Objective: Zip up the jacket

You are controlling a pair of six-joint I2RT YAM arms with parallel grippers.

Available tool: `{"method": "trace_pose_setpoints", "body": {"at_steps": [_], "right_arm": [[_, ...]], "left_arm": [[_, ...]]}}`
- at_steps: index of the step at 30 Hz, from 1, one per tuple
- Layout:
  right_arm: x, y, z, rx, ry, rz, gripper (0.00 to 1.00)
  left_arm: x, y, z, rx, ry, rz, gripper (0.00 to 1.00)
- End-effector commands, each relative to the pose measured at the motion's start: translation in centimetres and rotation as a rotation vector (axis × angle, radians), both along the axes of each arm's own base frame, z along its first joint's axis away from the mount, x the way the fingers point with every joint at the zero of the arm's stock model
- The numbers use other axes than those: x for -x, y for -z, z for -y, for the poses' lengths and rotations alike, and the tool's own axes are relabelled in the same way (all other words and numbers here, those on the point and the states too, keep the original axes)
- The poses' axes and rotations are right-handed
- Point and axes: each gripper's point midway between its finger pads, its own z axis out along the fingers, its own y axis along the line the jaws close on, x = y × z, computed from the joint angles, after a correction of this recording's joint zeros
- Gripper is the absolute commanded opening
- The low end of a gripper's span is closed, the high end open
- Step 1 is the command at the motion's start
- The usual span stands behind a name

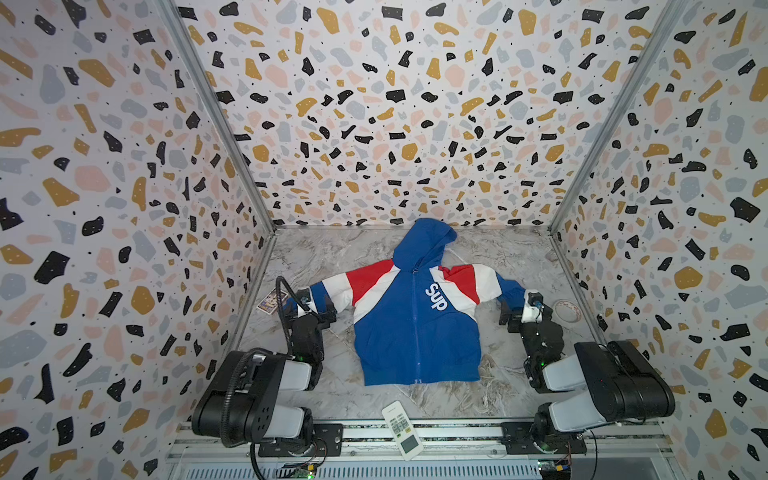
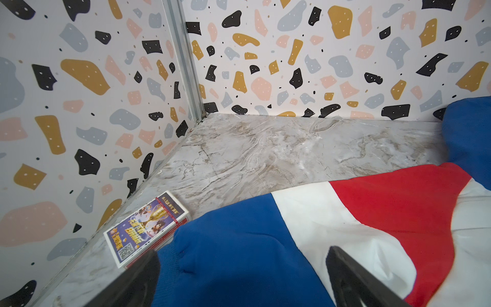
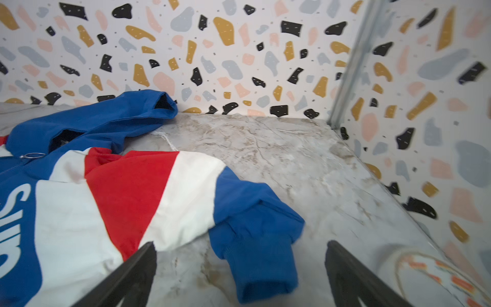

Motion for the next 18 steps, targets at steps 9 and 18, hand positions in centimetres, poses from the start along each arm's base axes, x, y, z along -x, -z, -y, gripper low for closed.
{"method": "trace_pose_setpoints", "body": {"at_steps": [9, 18], "right_arm": [[-0.1, -3.3, 1.4, -0.062, 0.075, 0.131, 0.99], [-3.8, -1.4, -1.3, 0.048, 0.017, -0.015, 0.99]], "left_arm": [[-0.5, -1.7, -0.1, 0.010, -0.004, 0.059, 1.00], [-0.5, -1.7, -0.1, 0.010, -0.004, 0.059, 1.00]]}}
